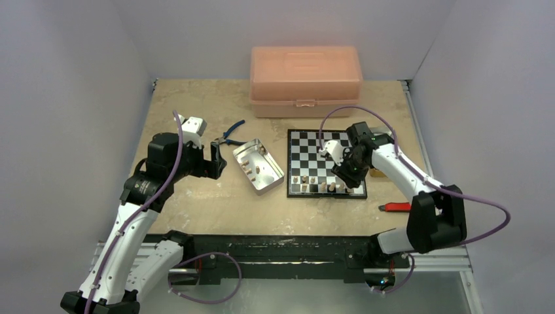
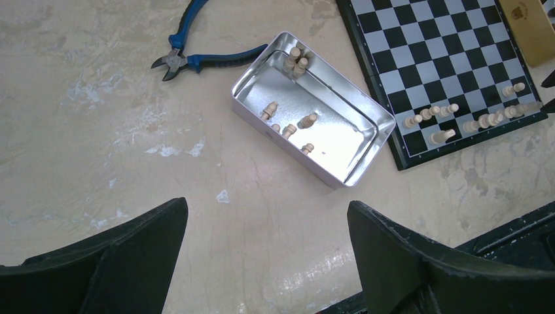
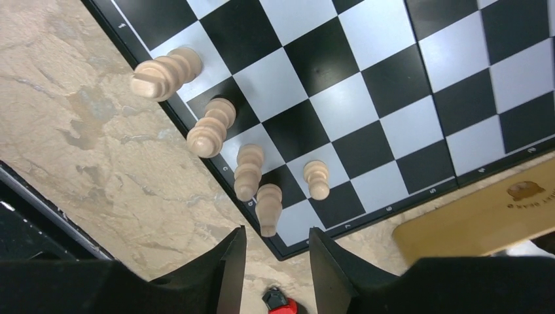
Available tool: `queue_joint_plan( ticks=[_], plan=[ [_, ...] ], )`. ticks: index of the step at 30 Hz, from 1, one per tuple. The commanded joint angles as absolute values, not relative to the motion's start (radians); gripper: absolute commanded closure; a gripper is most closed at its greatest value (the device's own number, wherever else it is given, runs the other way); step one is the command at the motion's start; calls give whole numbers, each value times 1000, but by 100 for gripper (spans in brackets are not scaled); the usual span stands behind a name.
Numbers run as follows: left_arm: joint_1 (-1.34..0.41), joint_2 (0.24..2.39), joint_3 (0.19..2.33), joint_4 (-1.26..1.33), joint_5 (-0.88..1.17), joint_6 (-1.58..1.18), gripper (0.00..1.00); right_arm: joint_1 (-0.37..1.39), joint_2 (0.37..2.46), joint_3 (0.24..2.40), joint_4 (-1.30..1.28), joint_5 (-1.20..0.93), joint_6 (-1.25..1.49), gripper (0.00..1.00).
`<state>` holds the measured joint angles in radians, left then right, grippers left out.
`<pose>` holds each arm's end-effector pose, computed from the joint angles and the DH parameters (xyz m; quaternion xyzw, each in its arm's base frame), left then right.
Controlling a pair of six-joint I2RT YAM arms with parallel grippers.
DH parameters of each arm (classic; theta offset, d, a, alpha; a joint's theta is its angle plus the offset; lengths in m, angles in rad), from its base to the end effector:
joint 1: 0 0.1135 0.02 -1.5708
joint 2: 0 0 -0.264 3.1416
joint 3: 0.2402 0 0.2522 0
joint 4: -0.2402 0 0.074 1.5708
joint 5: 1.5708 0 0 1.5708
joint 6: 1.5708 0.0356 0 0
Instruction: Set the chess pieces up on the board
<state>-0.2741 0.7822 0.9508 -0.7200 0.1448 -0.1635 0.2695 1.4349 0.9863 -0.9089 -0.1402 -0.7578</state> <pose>0.1499 -0.0475 0.3426 0.0834 0.8673 -0.1673 0.4613 0.2436 0.0724 0.2161 -0.4939 0.8602 0.0419 0.1199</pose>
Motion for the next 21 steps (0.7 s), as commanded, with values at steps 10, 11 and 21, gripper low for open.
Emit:
queue_joint_plan(
  ticks=[10, 11, 21],
  plan=[
    [-267, 846, 925, -649, 138, -262, 0, 193, 1185, 1090, -947, -427, -795, 53],
    [-267, 859, 924, -647, 139, -286, 0, 190, 1172, 1097, -933, -464, -799, 53],
    [-287, 913, 913, -615, 344, -419, 7, 144, 1097, 1171, -829, -857, -796, 45]
  ],
)
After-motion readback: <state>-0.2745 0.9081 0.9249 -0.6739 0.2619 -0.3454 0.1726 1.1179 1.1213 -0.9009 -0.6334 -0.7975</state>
